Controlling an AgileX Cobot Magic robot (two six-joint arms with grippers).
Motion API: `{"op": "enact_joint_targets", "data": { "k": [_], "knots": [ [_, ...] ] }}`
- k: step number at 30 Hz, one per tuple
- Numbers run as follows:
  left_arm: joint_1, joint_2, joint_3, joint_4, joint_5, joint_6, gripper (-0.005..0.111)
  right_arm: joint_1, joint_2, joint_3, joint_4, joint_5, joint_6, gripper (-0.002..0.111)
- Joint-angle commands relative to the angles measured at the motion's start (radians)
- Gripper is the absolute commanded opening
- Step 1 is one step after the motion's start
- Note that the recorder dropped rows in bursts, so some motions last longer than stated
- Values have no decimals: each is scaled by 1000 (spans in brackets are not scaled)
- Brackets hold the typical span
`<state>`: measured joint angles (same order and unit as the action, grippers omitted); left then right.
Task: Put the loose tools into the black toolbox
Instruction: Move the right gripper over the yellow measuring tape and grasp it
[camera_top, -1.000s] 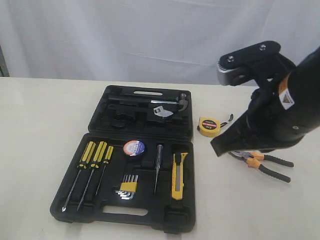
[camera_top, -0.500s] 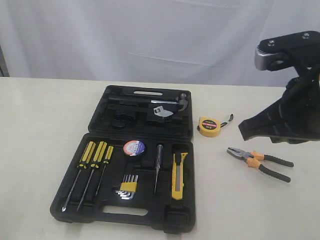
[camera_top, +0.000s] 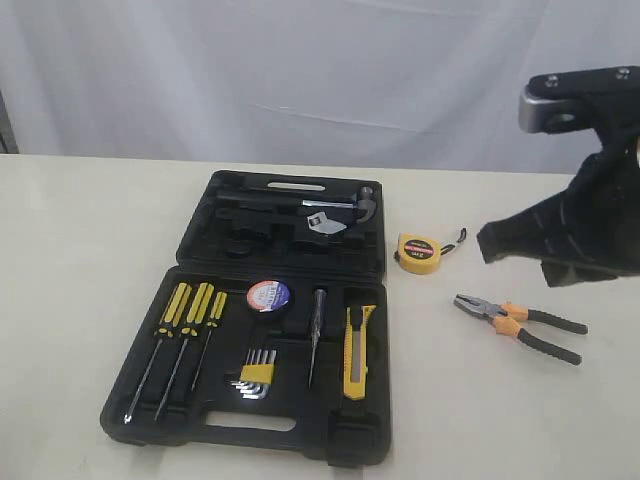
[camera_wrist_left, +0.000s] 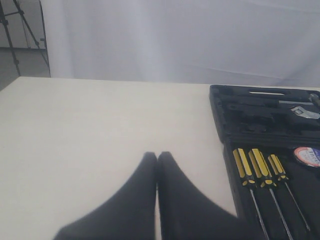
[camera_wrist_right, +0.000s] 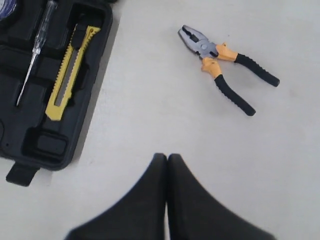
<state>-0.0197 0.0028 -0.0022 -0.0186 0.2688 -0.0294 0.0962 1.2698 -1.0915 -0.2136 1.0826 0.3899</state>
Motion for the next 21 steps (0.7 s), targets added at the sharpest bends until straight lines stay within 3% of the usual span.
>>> {"op": "enact_joint_targets", "data": {
  "k": [1,6,13,21],
  "knots": [
    [-2,-3,2,-2,0,0,0,-82,129,-143,40,-1,-46,-1],
    [-2,-3,2,-2,0,0,0,-155,375,-400,107,34,-126,-1],
    [-2,-3,2,-2,0,0,0,-162,719,-736,57,79,-128,0],
    [-2,-3,2,-2,0,0,0,-163,932,-868,-11,70,-133,0]
  ]
}}
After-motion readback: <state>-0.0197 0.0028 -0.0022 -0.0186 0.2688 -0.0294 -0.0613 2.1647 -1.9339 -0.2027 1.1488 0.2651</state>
